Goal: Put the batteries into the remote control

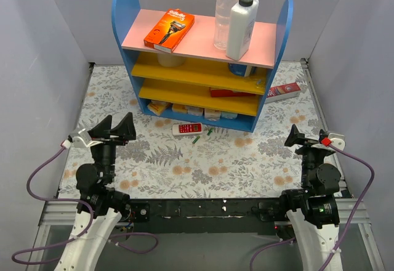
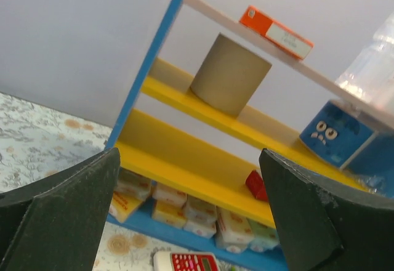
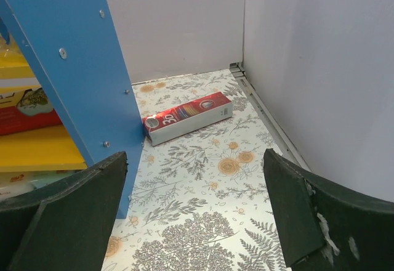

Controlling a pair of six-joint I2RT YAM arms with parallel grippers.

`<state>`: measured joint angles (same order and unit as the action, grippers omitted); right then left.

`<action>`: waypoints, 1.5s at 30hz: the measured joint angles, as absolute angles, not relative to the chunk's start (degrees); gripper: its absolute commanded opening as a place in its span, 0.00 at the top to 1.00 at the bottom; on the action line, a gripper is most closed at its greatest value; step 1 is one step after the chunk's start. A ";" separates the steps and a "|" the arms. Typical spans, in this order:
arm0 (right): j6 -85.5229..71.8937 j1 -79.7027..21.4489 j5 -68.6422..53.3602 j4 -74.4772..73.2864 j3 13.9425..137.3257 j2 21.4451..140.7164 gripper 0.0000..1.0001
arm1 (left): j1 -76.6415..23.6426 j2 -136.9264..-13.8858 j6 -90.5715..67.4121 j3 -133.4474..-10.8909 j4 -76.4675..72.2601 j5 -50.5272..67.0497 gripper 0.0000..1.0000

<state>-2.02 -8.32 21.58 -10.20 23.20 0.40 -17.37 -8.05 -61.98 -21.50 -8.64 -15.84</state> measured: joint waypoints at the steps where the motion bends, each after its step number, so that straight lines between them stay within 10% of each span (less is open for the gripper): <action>1: -2.02 -8.32 21.47 -10.24 23.29 0.40 0.02 | -17.39 -9.37 -62.00 -21.52 -8.58 -14.90 0.02; 45: -4.14 -10.31 21.30 -13.45 24.64 0.40 0.02 | -22.81 -71.40 -39.09 -40.66 -0.03 16.73 0.02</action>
<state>-4.14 -10.31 21.30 -13.45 24.64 0.40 -22.81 -71.40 -39.09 -40.66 -0.03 16.73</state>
